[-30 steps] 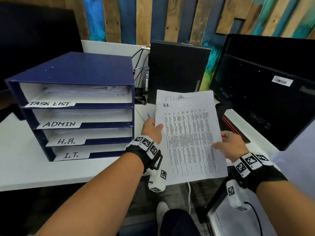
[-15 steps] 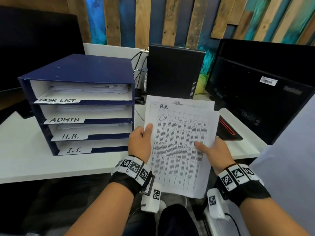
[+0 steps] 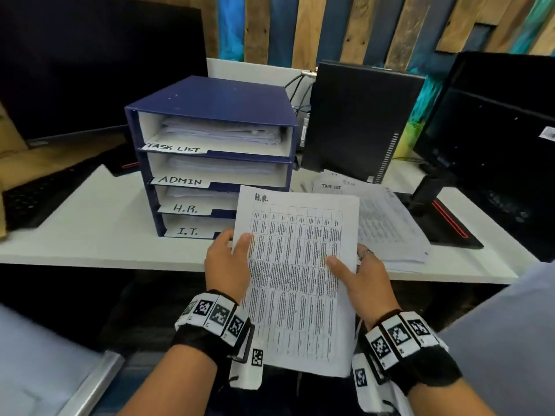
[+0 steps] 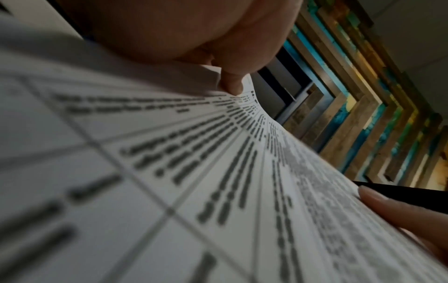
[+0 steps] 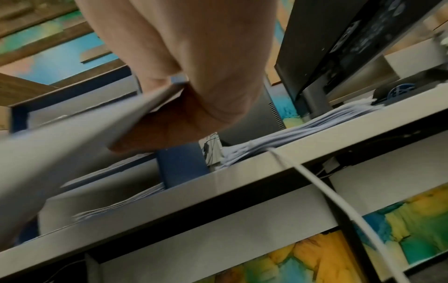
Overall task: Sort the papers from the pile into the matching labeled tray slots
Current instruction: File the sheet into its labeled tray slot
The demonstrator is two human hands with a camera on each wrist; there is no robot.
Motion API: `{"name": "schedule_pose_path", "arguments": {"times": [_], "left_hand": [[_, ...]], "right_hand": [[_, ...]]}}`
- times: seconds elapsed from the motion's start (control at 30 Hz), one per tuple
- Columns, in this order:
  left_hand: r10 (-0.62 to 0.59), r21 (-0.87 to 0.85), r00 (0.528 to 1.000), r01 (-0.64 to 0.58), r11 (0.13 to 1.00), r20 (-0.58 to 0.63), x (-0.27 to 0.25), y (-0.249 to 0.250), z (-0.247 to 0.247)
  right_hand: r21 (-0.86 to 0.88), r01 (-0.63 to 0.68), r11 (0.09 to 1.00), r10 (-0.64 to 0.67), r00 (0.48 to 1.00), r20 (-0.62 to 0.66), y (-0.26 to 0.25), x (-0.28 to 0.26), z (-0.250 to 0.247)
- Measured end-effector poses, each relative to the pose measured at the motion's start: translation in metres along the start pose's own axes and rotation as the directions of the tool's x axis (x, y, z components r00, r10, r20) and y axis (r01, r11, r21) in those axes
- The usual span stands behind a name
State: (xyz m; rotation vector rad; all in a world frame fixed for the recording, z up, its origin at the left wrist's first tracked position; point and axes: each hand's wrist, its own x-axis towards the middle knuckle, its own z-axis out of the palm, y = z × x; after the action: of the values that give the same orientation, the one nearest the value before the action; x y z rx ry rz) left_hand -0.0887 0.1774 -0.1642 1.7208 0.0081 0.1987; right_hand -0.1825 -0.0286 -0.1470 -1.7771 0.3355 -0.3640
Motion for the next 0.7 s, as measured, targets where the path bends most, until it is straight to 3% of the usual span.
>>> {"name": "schedule_pose_path", "arguments": {"times": [0.3, 0.47, 0.6, 0.7], "left_hand": [[-0.029, 0.287, 0.979, 0.088, 0.954, -0.202, 0.025, -0.017, -0.077], [-0.058, 0.266, 0.954, 0.140, 0.954, -0.294, 0.058, -0.005, -0.104], [-0.049, 0.227, 0.974, 0.100, 0.969, -0.220, 0.072, 0.012, -0.108], [-0.167, 0.180, 0.976, 0.192, 0.965, -0.142, 0.071, 0.019, -0.117]], "right_hand": [[-0.011, -0.062, 0.998, 0.063, 0.979, 0.193, 0.002, 0.003, 0.077], [0.004, -0.189, 0.982, 0.180, 0.940, 0.291, 0.008, 0.004, 0.102], [0.047, -0.163, 0.985, 0.154, 0.976, 0.156, -0.008, 0.010, 0.111], [0.012, -0.140, 0.990, 0.139, 0.988, 0.070, -0.028, 0.027, 0.123]]}}
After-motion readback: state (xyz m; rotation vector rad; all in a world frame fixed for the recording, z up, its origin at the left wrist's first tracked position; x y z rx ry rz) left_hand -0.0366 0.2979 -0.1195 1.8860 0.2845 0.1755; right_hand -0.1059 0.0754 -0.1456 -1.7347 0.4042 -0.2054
